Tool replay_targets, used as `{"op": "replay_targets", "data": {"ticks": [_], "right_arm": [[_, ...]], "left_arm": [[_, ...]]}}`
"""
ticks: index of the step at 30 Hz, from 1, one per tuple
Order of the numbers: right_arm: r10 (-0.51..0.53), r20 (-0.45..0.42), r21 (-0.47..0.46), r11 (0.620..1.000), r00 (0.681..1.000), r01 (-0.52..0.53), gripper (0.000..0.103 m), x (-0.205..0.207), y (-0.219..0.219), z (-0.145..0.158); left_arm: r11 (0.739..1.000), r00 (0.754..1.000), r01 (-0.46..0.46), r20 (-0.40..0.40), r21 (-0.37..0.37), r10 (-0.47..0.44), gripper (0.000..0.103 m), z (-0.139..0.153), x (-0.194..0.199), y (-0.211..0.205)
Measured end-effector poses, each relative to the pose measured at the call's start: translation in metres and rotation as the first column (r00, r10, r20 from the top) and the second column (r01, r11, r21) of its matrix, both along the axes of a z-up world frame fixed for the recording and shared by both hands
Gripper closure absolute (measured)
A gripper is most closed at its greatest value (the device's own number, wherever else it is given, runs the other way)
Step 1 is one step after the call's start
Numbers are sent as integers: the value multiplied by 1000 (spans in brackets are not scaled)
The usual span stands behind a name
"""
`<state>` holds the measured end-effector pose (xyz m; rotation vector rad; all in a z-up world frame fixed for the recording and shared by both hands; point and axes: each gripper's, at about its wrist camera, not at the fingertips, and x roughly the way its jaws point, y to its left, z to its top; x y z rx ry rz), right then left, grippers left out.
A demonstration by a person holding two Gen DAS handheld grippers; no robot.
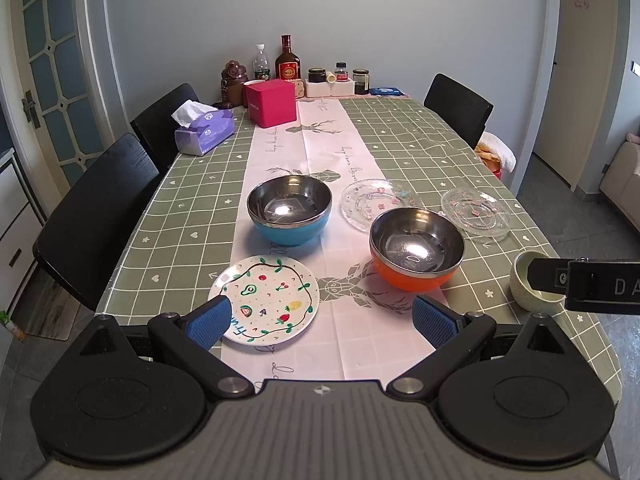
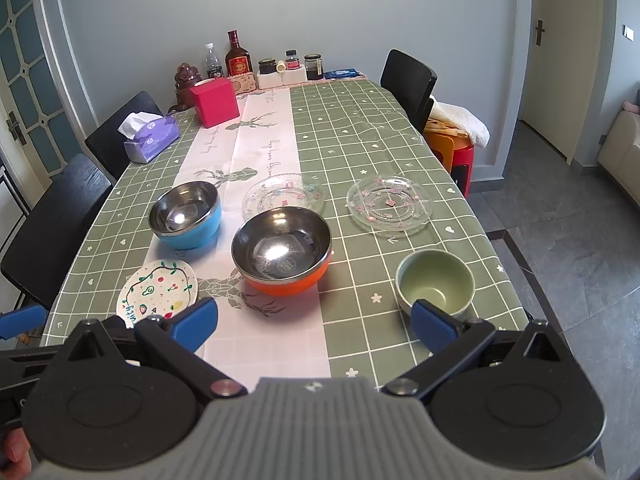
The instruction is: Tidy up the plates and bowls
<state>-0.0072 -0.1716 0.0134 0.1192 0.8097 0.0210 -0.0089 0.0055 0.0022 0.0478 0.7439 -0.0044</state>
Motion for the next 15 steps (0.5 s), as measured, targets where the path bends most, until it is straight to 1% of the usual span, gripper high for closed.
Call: {"op": "replay_targets", "data": {"ticks": [15], "right_arm": [[8,-5,-5,1000,1000,-8,2,0,3,-1]], "left_arm": [[1000,1000,1,2,-3,-1,0,1,-1,1]]}}
